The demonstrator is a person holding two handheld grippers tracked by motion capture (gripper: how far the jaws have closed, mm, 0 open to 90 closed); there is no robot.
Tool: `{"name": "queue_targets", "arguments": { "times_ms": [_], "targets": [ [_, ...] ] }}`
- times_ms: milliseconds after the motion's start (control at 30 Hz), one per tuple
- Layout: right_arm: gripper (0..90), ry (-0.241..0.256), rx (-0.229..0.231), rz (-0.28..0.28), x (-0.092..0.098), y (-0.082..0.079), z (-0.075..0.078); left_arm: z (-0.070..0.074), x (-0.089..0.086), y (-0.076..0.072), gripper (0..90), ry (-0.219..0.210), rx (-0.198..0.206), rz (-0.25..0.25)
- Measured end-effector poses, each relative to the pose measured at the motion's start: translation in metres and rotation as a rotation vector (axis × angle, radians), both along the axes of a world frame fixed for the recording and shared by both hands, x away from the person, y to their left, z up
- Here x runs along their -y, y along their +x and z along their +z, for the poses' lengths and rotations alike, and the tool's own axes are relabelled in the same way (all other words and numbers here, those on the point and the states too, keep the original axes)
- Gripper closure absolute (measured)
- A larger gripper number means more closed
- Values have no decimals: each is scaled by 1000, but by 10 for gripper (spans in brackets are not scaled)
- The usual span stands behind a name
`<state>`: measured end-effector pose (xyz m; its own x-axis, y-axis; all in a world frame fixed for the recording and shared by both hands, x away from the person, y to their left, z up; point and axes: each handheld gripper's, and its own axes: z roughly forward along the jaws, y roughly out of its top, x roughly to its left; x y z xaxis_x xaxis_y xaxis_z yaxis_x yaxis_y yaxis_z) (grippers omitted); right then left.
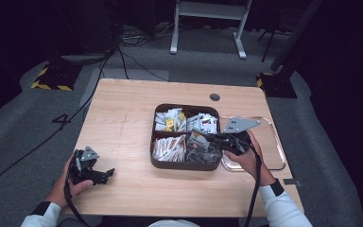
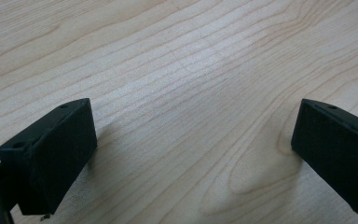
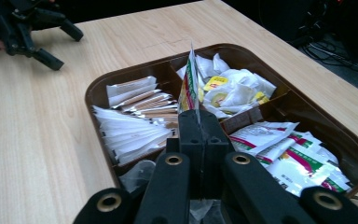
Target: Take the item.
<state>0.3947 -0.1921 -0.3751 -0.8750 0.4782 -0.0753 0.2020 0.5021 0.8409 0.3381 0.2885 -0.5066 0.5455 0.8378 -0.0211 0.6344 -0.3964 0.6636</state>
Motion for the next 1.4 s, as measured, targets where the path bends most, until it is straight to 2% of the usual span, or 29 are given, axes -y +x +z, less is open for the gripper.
{"name": "queue_targets", "arguments": {
  "times_ms": [433, 767, 900, 1233, 1400],
  "targets": [
    [900, -10, -4, 68, -10, -19, -2, 0, 0, 0, 3, 1, 0, -1],
    [900, -72, -20, 147, -31, -38, -14, 0, 0, 0, 3, 1, 0, -1],
    [900, -80, -30, 177, -37, -43, -18, 0, 0, 0, 3, -1, -1, 0],
    [900, -134, -71, 249, -55, -52, -38, 0, 0, 0, 3, 0, 0, 0],
    [900, -142, -92, 264, -62, -53, -47, 0, 0, 0, 3, 1, 0, -1]
  ]
}}
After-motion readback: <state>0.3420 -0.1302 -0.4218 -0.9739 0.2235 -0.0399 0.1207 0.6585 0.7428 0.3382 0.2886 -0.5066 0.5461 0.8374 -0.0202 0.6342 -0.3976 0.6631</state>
